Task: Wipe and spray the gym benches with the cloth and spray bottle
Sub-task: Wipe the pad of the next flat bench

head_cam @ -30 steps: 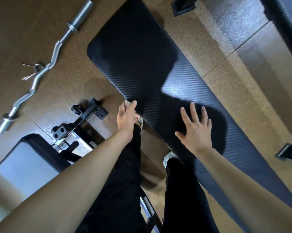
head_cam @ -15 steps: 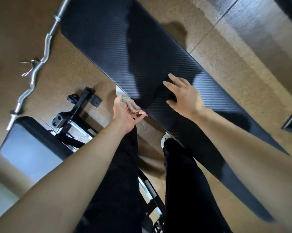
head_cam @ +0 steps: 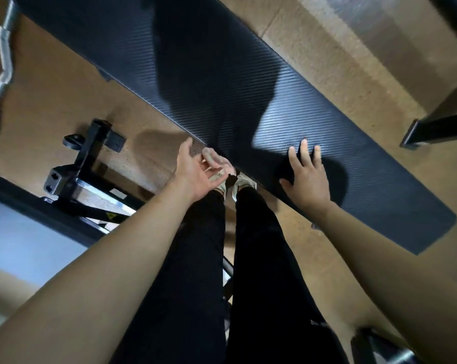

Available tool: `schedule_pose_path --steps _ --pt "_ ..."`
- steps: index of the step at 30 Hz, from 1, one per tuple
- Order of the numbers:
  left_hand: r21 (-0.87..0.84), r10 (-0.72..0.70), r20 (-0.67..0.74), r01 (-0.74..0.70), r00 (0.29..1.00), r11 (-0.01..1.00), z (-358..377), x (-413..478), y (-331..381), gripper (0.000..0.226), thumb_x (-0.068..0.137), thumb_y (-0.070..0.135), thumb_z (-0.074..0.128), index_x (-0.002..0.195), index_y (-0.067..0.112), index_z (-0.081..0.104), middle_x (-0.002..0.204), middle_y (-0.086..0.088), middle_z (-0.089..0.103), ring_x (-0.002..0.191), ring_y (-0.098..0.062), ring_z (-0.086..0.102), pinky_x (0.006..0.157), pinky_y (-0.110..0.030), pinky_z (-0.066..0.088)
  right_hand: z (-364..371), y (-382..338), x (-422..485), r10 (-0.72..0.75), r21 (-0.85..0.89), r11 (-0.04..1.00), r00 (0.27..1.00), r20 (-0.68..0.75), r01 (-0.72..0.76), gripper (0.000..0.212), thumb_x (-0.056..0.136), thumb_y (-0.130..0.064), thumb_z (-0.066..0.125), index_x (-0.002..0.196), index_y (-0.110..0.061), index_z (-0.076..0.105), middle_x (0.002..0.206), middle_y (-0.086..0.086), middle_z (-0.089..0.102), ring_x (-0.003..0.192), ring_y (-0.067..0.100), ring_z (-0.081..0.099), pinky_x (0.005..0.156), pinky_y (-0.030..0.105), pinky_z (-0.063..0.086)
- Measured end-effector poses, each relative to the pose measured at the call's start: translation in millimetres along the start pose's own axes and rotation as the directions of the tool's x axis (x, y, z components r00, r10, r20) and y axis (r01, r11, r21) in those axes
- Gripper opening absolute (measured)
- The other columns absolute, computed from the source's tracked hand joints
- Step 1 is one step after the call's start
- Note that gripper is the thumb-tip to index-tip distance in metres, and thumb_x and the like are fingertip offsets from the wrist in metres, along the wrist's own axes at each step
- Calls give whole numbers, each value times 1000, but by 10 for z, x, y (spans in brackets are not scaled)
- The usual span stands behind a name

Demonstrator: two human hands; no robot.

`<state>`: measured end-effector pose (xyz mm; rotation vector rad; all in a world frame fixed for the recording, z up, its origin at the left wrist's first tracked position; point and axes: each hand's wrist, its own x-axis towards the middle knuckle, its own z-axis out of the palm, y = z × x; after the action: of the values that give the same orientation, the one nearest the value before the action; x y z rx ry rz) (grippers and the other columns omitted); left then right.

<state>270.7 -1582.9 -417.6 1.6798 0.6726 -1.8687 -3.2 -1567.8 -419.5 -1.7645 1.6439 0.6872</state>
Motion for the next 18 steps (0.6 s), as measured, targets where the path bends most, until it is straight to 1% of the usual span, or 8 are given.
schedule_pose_path --steps 2,4,8,11,13,15,16,18 --pt "24 -16 28 15 999 1000 26 -2 -59 77 94 68 43 136 6 59 136 -20 62 124 -36 61 102 -57 50 21 -29 52 1 24 1000 1000 3 -1 81 92 -37 67 157 -12 27 168 19 11 151 52 8 113 63 36" --pt "38 -34 28 33 999 999 71 2 -119 78 94 69 43 138 5 57 135 -20 62 119 -36 64 96 -56 53 52 24 59 -32 61 998 999 -29 33 84 88 -29 73 158 -12 29 168 17 14 151 52 7 110 65 38" --pt "110 -74 35 69 997 991 168 -34 -309 74 93 70 43 125 5 60 130 -21 64 117 -37 66 98 -57 51 39 259 25 -69 188 980 997 42 60 92 90 -24 71 162 -32 13 171 -5 -5 156 30 -10 111 55 40" --pt "167 -111 34 104 993 980 208 -14 -520 83 91 75 42 133 5 58 130 -21 65 115 -39 69 101 -57 49 12 270 54 -76 243 967 997 -1 74 87 91 -24 72 161 -30 21 171 -4 3 157 30 -4 118 49 32" --pt "181 -143 24 136 989 974 247 -2 -670 92 88 77 42 146 6 49 135 -21 63 115 -40 69 98 -57 52 54 259 57 -52 352 933 997 -63 71 75 92 -25 72 157 -26 35 170 -2 14 157 29 3 120 45 28" --pt "215 -153 20 145 988 966 324 -14 -831 92 90 76 40 148 5 46 137 -20 61 117 -38 67 100 -57 50 109 267 -4 1 502 861 985 -170 86 62 93 -22 71 150 -19 49 164 5 32 154 28 22 123 42 28" --pt "238 -156 15 148 988 960 372 -25 -910 89 92 76 39 146 5 47 136 -21 61 117 -37 66 104 -57 48 147 278 -73 66 581 809 969 -239 89 55 93 -21 70 145 -16 55 157 7 44 148 26 36 121 41 33" --pt "280 -164 -1 158 986 947 466 -46 -1057 85 93 75 40 140 5 50 134 -21 62 118 -38 65 108 -59 45 262 265 -293 279 730 683 910 -307 37 38 92 -20 65 130 -14 66 130 4 67 121 20 61 105 40 49"
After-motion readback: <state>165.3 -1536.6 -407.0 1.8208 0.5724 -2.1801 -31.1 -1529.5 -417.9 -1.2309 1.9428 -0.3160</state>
